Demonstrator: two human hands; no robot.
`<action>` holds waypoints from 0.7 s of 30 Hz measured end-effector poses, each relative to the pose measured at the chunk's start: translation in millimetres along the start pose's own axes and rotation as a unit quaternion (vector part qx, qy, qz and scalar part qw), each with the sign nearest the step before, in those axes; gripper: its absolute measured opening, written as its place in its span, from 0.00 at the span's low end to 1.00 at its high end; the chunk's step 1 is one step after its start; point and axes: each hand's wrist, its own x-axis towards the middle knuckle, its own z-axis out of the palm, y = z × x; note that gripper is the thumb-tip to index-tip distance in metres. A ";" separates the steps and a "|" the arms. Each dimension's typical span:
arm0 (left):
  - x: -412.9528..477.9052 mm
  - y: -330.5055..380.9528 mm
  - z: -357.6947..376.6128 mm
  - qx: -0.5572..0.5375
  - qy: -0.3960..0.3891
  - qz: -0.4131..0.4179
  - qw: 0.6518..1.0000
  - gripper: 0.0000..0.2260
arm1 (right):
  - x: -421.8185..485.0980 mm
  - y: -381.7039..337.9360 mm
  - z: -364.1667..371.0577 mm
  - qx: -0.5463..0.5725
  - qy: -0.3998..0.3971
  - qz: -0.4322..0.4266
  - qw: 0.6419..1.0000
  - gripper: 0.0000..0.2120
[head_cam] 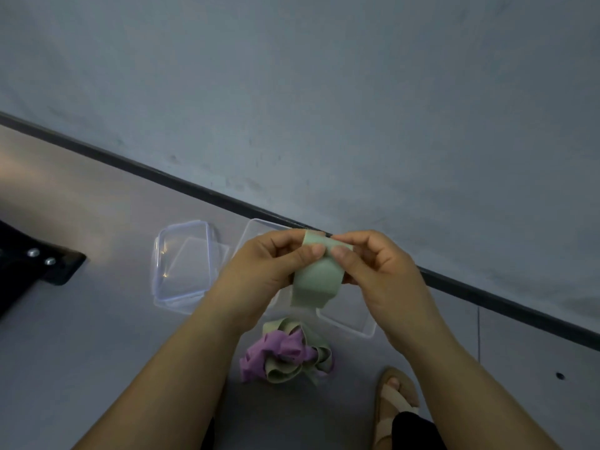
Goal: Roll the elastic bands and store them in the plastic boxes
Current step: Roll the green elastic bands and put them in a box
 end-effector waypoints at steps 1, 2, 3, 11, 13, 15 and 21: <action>-0.5 0.7 0.8 0.011 -0.001 0.005 1.000 0.14 | 0.5 -0.4 -1.1 -0.008 0.003 -0.012 1.000 0.04; -1.0 1.4 1.5 0.024 0.000 0.010 1.000 0.14 | 0.8 -0.9 -2.6 -0.023 0.003 -0.023 0.999 0.05; -1.5 1.8 2.5 0.033 0.002 0.012 0.999 0.15 | 1.1 -1.3 -4.3 -0.041 0.001 -0.035 0.999 0.07; -1.6 2.5 2.0 0.070 0.011 0.028 0.997 0.07 | 2.2 2.1 -9.9 -0.106 -0.018 -0.073 0.992 0.13; -1.3 2.6 1.1 0.067 0.022 0.040 0.997 0.08 | 3.2 3.1 -9.9 -0.089 -0.022 -0.052 0.994 0.11; -0.6 2.4 0.3 0.066 0.033 0.051 0.996 0.09 | 4.4 4.0 -9.4 -0.077 -0.027 -0.028 0.996 0.08; 0.2 -0.1 -0.6 0.082 0.049 0.076 0.993 0.11 | 5.4 2.9 -6.5 -0.039 -0.021 -0.002 0.999 0.04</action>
